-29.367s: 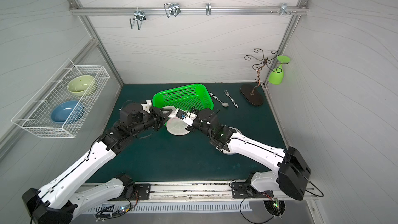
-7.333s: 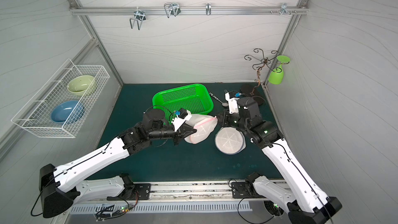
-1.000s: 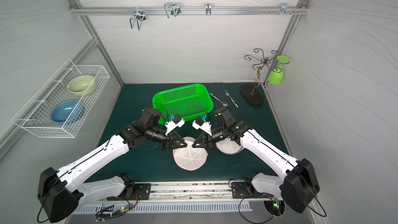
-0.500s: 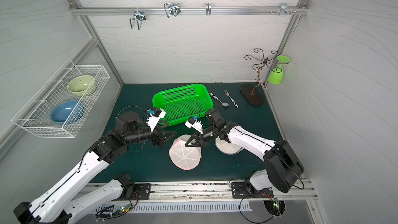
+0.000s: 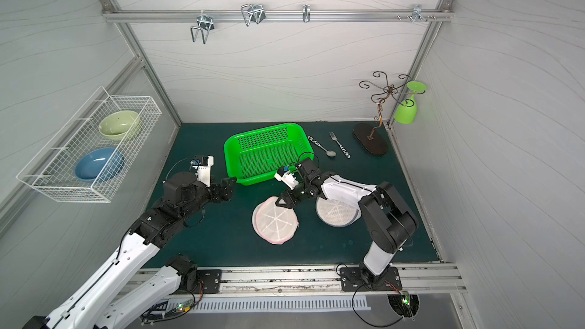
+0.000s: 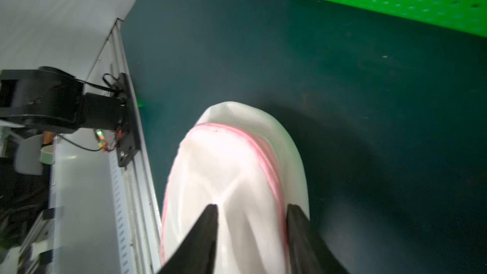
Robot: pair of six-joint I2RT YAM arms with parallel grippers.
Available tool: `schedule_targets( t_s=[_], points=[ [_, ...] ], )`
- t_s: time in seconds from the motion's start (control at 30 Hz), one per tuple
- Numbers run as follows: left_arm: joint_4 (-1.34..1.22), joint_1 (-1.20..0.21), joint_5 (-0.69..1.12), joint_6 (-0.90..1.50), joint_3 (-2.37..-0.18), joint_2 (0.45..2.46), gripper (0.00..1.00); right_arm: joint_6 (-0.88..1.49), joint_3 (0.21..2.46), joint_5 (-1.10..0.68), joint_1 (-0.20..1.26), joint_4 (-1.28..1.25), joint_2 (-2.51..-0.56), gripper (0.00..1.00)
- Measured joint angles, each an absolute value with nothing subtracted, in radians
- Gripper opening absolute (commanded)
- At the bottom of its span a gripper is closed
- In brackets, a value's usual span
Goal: Turn the laundry bag inside out
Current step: Place the laundry bag at the center of the board, then reset both arms
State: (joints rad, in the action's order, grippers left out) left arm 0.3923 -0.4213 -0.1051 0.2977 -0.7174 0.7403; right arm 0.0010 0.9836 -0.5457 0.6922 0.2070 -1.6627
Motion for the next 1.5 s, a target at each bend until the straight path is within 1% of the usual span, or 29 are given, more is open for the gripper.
schedule_targets(
  t_s=[0.1,0.2,0.27,0.33,0.4,0.5,0.6,0.73,0.87,1.0,1.13,1.17,1.2,1.23,1.33,1.43,1.5],
  points=[
    [0.392,-0.392,-0.167,0.337,-0.692,0.731,0.91,0.0,0.986,-0.485,0.656,0.242,-1.598,0.63],
    [0.391,-0.355,-0.225,0.356,-0.668,0.723,0.94,0.002,0.966,-0.406,0.58,0.274,-1.443,0.65],
    [0.38,-0.326,-0.262,0.36,-0.648,0.722,0.95,0.013,0.938,-0.336,0.498,0.272,-1.306,0.67],
    [0.362,-0.286,-0.304,0.357,-0.619,0.722,0.95,0.037,0.902,-0.256,0.376,0.258,-1.174,0.69],
    [0.339,-0.247,-0.342,0.347,-0.589,0.727,0.95,0.059,0.863,-0.173,0.248,0.231,-1.102,0.7],
    [0.271,-0.193,-0.399,0.316,-0.532,0.743,0.95,0.095,0.777,-0.036,0.102,0.142,-1.086,0.71],
    [0.179,-0.146,-0.435,0.276,-0.471,0.77,0.95,0.109,0.648,0.031,0.03,-0.002,-1.169,0.73],
    [-0.006,-0.107,-0.45,0.207,-0.373,0.833,0.95,0.105,0.542,0.035,0.015,-0.17,-1.329,0.73],
    [-0.18,-0.082,-0.419,0.149,-0.296,0.937,0.94,0.096,0.515,0.031,0.018,-0.364,-1.45,0.73],
    [-0.339,-0.045,-0.369,0.109,-0.244,1.039,0.94,0.076,0.498,0.023,0.033,-0.524,-1.515,0.73],
    [-0.461,-0.011,-0.303,0.081,-0.234,1.121,0.93,0.023,0.458,0.022,0.094,-0.666,-1.557,0.75],
    [-0.493,-0.005,-0.287,0.075,-0.234,1.14,0.93,0.017,0.452,0.018,0.102,-0.681,-1.562,0.77],
    [-0.522,-0.001,-0.269,0.069,-0.235,1.159,0.93,0.012,0.451,0.018,0.104,-0.687,-1.564,0.93],
    [-0.55,0.003,-0.25,0.061,-0.237,1.184,0.92,0.011,0.451,0.017,0.1,-0.696,-1.565,0.99],
    [-0.615,0.009,-0.2,0.041,-0.257,1.259,0.91,0.007,0.451,0.018,0.088,-0.721,-1.565,0.99],
    [-0.648,0.01,-0.154,0.025,-0.296,1.324,0.87,0.007,0.451,0.018,0.084,-0.735,-1.565,0.99],
    [-0.667,0.011,-0.121,0.02,-0.321,1.351,0.88,0.007,0.451,0.018,0.084,-0.738,-1.565,0.99]
  ],
)
